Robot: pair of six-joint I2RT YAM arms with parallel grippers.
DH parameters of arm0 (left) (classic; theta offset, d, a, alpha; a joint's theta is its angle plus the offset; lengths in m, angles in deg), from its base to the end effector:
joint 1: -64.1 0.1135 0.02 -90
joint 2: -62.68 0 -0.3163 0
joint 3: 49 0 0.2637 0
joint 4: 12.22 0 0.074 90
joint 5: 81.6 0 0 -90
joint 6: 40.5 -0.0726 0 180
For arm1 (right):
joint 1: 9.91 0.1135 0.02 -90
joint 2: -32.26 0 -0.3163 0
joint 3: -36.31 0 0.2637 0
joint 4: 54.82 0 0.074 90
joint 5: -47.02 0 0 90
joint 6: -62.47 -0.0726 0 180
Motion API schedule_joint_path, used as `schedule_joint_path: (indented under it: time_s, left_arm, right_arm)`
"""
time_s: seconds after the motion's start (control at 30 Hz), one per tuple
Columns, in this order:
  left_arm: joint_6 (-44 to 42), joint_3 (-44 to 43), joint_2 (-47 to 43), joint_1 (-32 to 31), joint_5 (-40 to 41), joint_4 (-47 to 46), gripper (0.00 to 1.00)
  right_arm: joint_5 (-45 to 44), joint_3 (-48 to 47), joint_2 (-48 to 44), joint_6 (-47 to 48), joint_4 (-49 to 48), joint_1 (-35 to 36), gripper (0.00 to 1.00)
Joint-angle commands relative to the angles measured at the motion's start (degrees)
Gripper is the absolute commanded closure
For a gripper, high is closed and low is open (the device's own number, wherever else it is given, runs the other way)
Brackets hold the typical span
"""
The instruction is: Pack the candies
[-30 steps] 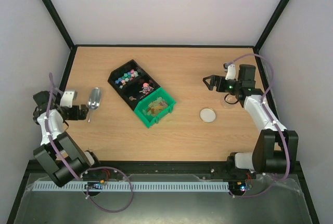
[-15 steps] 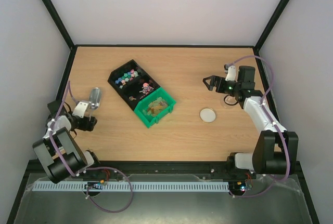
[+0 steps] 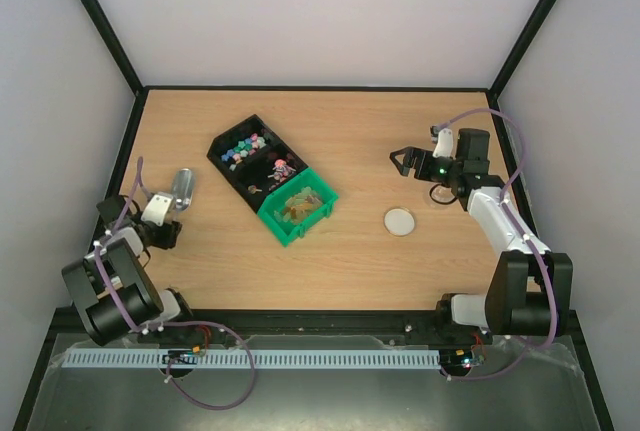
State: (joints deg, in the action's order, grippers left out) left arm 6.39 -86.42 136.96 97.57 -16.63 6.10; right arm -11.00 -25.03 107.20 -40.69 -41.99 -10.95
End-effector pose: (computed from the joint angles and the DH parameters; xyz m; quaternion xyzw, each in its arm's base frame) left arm 0.2047 0.0985 0.1450 0.1429 0.9228 0.0187 0.3574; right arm 0.3162 0.0327 0.2966 -0.0430 0.8288 0.2863 0.4788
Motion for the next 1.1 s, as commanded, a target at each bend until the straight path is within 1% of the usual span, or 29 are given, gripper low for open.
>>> schedule_joint_path:
  time_s: [0.0, 0.1, 0.17, 0.23, 0.4, 0.5, 0.6, 0.67, 0.83, 0.93, 1.07]
  left_arm:
    - [-0.5, 1.6, 1.9, -0.2, -2.3, -6.9, 0.37]
    - [0.4, 1.4, 4.3, -0.3, -2.5, -8.3, 0.41]
    - [0.5, 1.1, 6.1, -0.3, -3.0, -9.1, 0.48]
    - [1.0, 0.6, 7.8, -0.4, -3.1, -9.9, 0.52]
    - [2.1, -0.1, 10.2, -0.3, -3.9, -11.5, 0.56]
    - [2.2, -0.4, 10.6, -0.4, -4.5, -12.0, 0.65]
    - [1.5, -1.3, 11.4, -0.3, -5.0, -11.0, 0.77]
    - [0.9, -2.0, 12.0, -0.3, -5.9, -8.8, 0.84]
    - [0.8, -6.2, 12.7, 0.9, -11.2, -1.7, 0.97]
    - [0.0, -8.9, 11.9, 2.5, -13.7, 2.8, 0.98]
    - [-2.8, -11.7, 9.4, 2.7, -14.8, 8.8, 0.98]
  right_arm:
    - [0.4, 1.0, -0.7, -0.5, -1.2, 0.3, 0.01]
    - [1.5, 1.6, -0.3, -0.3, -1.6, 0.3, 0.01]
    - [2.2, 2.7, -0.6, -0.2, -2.6, 0.3, 0.01]
    - [2.4, 3.1, -0.7, -0.2, -3.1, 0.3, 0.02]
    - [2.1, 3.0, 0.1, -0.2, -3.1, 0.3, 0.01]
    - [2.3, 3.0, 0.4, -0.1, -3.2, 0.3, 0.01]
    - [2.5, 3.0, 0.4, 0.4, -3.1, 0.3, 0.01]
    - [3.0, 3.0, 0.3, 0.5, -3.0, 0.3, 0.01]
    - [4.2, 3.1, -0.2, 1.3, -2.6, 0.3, 0.01]
    - [5.8, 3.2, -0.4, 2.1, -2.5, 0.3, 0.01]
    - [8.6, 3.0, -0.2, 3.2, -1.9, 0.3, 0.01]
